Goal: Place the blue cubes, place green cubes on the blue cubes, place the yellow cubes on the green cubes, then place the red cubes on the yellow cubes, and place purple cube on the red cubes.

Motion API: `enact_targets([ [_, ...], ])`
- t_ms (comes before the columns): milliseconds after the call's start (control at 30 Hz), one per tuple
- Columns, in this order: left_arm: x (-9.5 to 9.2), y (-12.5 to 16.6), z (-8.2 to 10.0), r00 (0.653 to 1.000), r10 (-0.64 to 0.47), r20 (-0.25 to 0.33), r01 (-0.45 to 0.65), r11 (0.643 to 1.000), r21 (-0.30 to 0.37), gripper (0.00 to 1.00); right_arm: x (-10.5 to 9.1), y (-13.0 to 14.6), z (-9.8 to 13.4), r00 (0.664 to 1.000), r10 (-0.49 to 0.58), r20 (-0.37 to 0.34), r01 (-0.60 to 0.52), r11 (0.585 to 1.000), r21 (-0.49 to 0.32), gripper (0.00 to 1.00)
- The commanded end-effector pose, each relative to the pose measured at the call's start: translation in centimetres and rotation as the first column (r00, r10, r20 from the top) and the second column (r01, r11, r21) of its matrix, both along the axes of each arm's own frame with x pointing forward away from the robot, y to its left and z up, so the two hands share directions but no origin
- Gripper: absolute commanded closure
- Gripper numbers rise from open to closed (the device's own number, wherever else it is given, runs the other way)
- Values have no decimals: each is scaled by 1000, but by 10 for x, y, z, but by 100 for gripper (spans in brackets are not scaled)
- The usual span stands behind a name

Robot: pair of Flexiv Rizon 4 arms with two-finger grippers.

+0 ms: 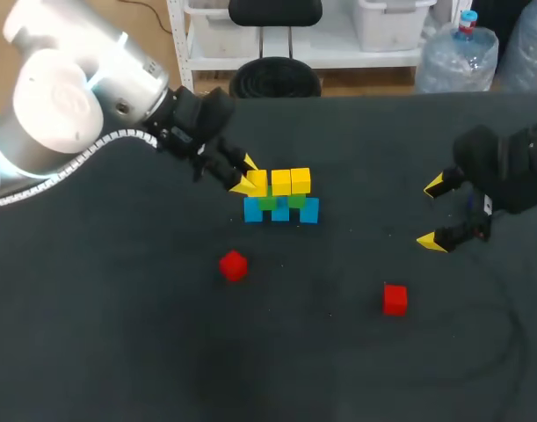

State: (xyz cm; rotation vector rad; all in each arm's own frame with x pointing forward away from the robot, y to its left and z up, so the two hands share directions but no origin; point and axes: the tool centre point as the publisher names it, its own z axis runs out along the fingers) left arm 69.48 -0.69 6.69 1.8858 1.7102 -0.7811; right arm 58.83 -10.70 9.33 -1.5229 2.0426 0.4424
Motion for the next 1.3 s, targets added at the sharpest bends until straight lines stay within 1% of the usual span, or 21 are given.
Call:
enact_targets([
  [33,5,-1,-2,1000,-7,-5,7,1000,5,100,0,0,-1,1000,3,0,-3,1000,4,0],
  [600,13,0,-7,1000,-7,-8,8,1000,12,100,0,0,-1,1000,3,0,-3,1000,4,0],
  [1300,17,-4,-9,1000,-9,-12,10,1000,19,100,0,0,-1,1000,3,0,-3,1000,4,0],
])
